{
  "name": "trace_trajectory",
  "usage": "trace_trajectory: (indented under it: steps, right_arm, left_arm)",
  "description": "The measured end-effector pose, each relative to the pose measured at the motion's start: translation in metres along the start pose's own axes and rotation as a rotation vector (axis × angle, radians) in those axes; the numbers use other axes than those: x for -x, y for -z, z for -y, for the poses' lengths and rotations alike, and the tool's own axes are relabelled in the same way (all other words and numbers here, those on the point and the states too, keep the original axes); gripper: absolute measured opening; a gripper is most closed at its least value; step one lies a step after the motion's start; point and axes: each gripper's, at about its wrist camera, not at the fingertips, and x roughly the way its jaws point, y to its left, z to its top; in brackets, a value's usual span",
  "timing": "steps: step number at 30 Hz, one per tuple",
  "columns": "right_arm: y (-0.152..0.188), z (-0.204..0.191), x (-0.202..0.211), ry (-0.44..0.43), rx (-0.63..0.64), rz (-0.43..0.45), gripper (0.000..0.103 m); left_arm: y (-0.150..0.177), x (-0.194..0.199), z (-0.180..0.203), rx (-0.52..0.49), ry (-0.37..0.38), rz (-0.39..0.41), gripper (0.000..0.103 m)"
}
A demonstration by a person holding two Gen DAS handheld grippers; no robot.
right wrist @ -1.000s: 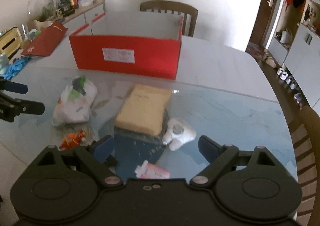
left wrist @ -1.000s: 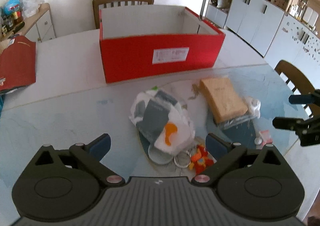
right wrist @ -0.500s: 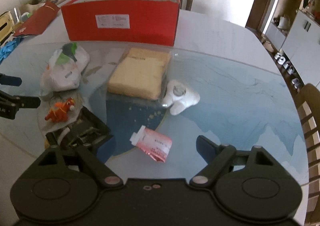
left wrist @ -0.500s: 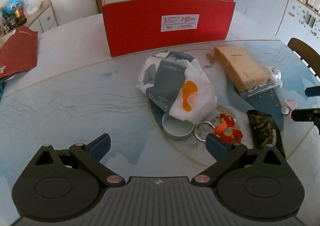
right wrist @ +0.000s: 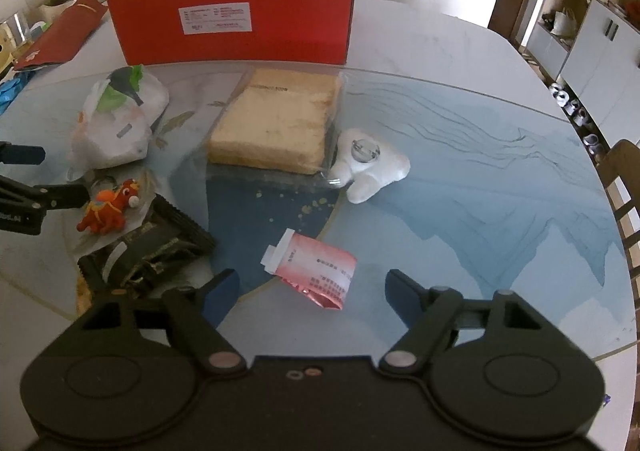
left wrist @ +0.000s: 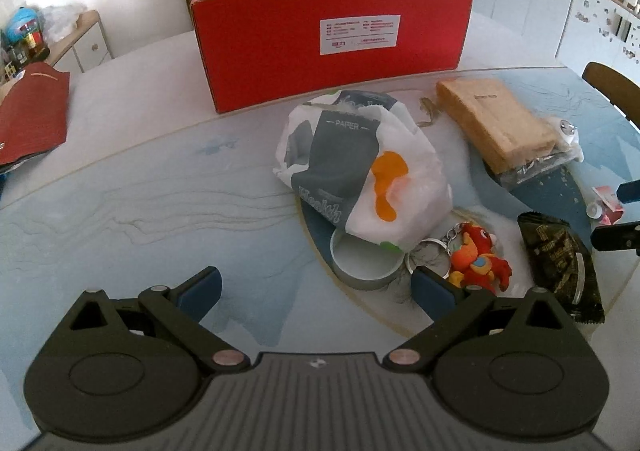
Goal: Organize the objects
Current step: 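Move both tools back toward the remaining items on the table, then grasp the round white lid with the left tool while the right tool grasps the pink packet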
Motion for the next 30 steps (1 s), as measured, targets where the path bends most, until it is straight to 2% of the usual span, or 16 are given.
trace_trajectory:
  steps: [4,6,8,10,11,12,16,20,23,30]
  right_arm:
    - [0.0,0.001,-0.002,-0.006,-0.018,-0.008,0.076]
    - [0.0,0.001,-0.003,-0.005,-0.022,-0.009,0.075]
    - [-0.001,0.0,-0.003,-0.006,-0.025,-0.007,0.074]
    - [-0.002,-0.001,-0.003,-0.009,-0.026,-0.005,0.073]
    - [-0.002,-0.001,-0.004,-0.011,-0.027,-0.004,0.072]
    - [-0.003,-0.001,-0.003,-0.013,-0.029,-0.004,0.072]
    - [-0.003,-0.002,-0.002,-0.019,-0.033,-0.001,0.066]
    - [-0.004,-0.003,-0.002,-0.017,-0.031,0.004,0.058]
    - [-0.004,-0.002,-0.002,-0.013,-0.032,0.01,0.051]
    - [0.0,-0.002,0.004,-0.009,-0.025,0.021,0.05]
  left_arm:
    - [-0.002,0.0,-0.002,0.014,0.002,0.016,0.1]
    - [-0.003,0.0,-0.002,0.018,0.005,0.021,0.095]
    - [-0.004,0.001,-0.002,0.019,0.012,0.028,0.095]
    - [-0.005,0.004,-0.001,0.017,0.023,0.042,0.086]
    - [-0.006,0.005,0.0,0.014,0.032,0.045,0.07]
    - [-0.007,0.005,0.002,0.01,0.04,0.043,0.061]
    - [-0.008,0.005,0.003,0.014,0.053,0.039,0.053]
    - [-0.01,0.005,0.002,0.024,0.074,0.034,0.039]
    - [-0.01,0.006,0.003,0.019,0.07,0.027,0.038]
    - [-0.003,0.016,-0.003,0.041,0.095,0.014,0.038]
